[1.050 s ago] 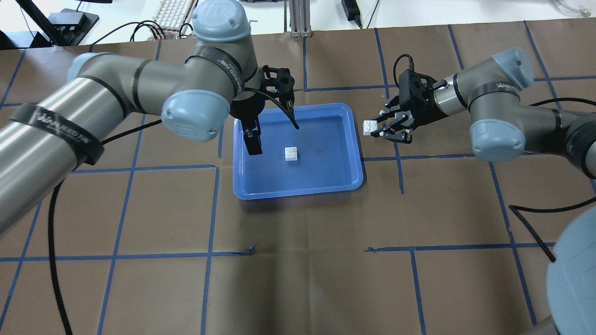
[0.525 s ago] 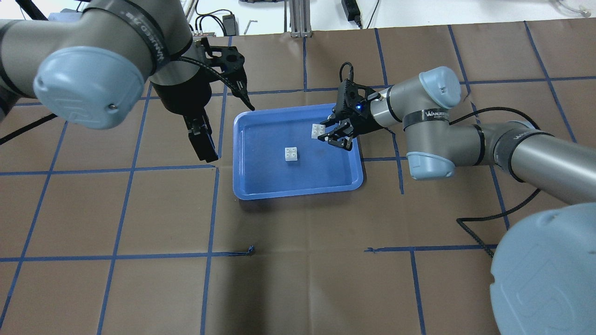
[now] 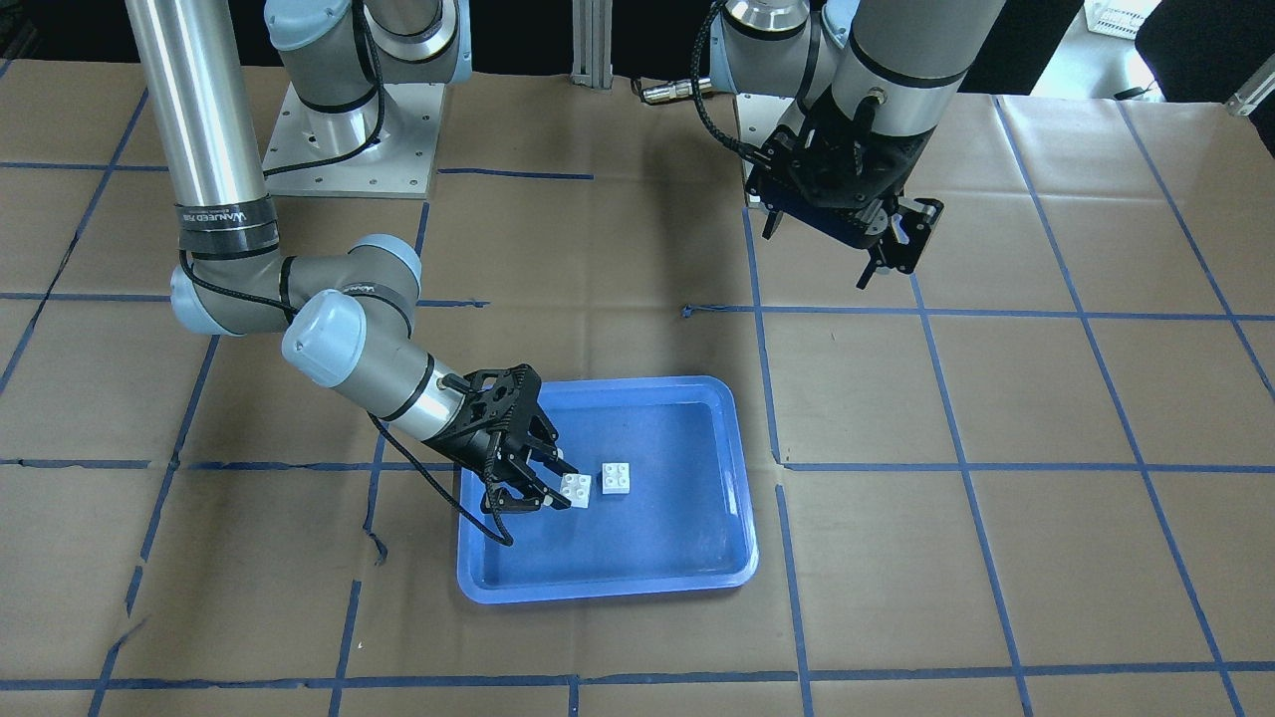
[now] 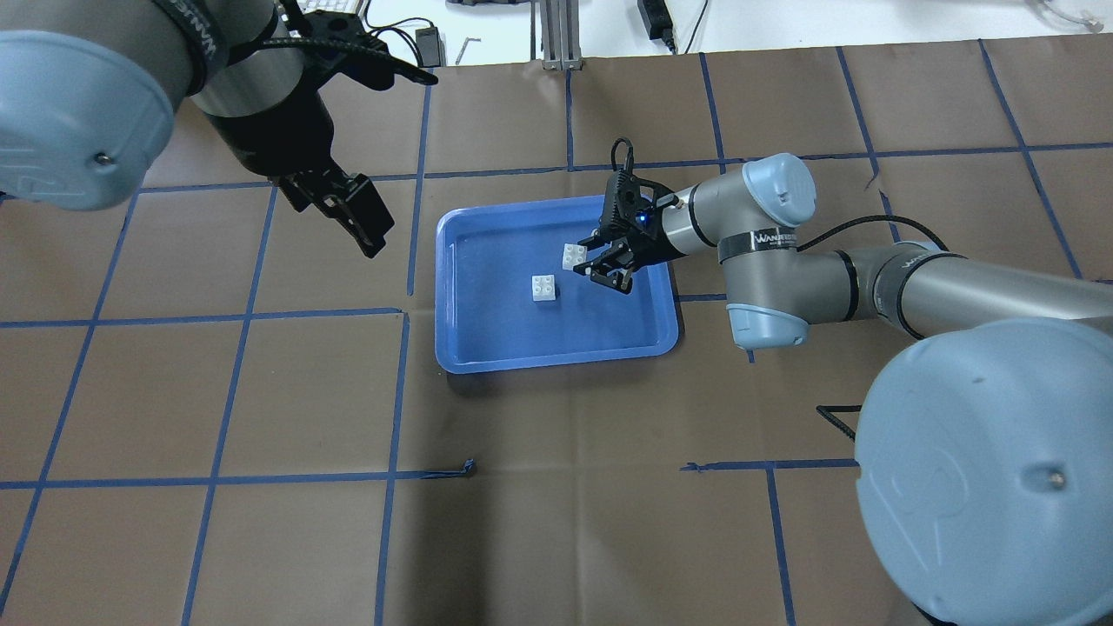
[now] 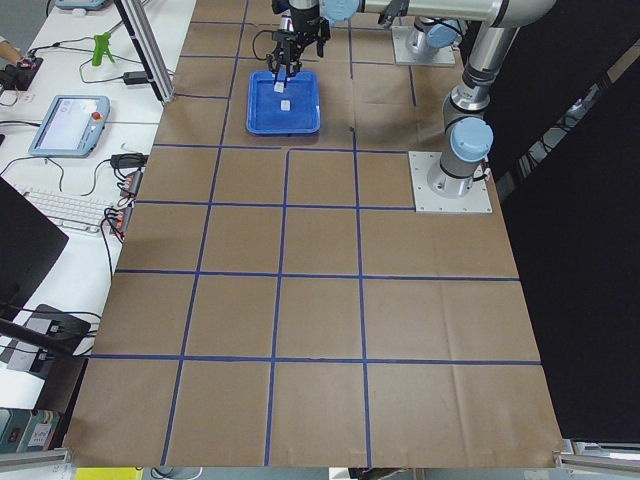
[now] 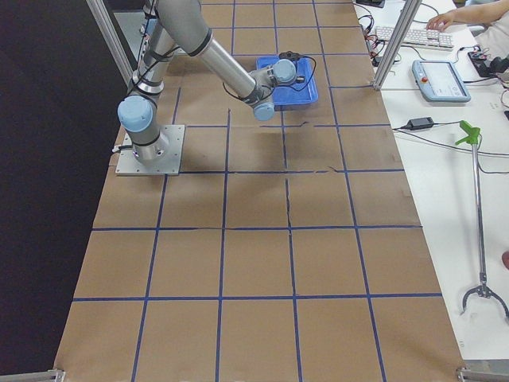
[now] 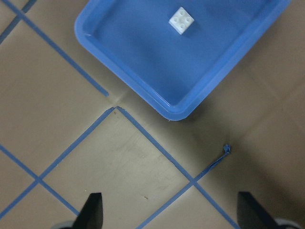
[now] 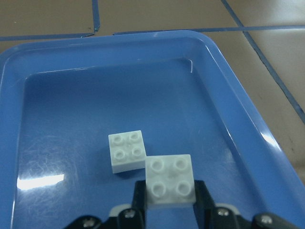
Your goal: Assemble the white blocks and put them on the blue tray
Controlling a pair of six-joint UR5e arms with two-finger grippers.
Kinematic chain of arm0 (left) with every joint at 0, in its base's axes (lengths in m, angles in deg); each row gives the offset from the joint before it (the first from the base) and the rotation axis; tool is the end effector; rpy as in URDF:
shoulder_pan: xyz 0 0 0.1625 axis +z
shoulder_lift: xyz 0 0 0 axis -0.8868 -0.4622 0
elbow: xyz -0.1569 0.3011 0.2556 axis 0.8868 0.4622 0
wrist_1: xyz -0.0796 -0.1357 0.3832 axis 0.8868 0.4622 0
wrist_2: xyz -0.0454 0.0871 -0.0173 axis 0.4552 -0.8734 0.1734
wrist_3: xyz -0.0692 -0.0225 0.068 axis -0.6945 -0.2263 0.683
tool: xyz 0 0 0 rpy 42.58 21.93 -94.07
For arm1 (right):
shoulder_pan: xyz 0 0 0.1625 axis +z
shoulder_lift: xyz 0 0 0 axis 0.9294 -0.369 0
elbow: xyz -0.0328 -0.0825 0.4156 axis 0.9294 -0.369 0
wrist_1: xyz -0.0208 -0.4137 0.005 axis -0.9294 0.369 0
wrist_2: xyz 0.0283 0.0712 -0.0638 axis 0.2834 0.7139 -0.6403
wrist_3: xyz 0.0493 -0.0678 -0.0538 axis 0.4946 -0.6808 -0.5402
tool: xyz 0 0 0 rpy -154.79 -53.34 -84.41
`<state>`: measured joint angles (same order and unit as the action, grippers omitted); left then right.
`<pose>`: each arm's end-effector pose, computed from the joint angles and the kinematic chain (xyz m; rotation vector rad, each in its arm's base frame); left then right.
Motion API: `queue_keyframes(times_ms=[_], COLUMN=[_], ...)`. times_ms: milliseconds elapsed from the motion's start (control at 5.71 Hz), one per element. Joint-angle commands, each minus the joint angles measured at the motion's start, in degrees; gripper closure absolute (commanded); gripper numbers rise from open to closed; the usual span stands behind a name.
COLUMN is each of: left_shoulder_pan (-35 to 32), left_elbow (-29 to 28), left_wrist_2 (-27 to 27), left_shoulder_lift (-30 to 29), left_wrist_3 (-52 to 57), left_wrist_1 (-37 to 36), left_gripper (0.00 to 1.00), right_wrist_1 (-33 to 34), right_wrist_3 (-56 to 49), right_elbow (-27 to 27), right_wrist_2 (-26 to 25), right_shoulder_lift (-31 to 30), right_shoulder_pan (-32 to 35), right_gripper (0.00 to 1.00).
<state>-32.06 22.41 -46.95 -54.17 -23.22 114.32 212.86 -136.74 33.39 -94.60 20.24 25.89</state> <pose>-0.1708 -0.4868 0.4939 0.7259 3.0437 0.0283 0.2399 -0.5666 0.1693 -1.6819 1.9747 -0.8758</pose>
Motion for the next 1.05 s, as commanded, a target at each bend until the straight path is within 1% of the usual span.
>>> queue_keyframes(times_ms=[0,175,875], left_shoulder_pan=[1.8,2.8,3.0], left_elbow=[0.9,1.2,1.2], left_wrist_2=[0.0,0.0,0.0], left_shoulder_lift=[2.5,3.1,3.7], left_wrist_3=[-24.2,-25.4,-25.5], left_wrist_1=[-5.0,-5.5,-5.5], left_gripper=[0.01,0.01,0.01], right_wrist_1=[0.0,0.0,-0.2], right_wrist_3=[1.6,1.4,0.5], right_elbow=[-0.4,-0.2,1.2], right_wrist_2=[-0.3,-0.3,-0.4], right_shoulder_lift=[0.9,1.0,1.1], right_shoulder_pan=[1.0,1.3,1.4], right_gripper=[0.75,0.75,0.74])
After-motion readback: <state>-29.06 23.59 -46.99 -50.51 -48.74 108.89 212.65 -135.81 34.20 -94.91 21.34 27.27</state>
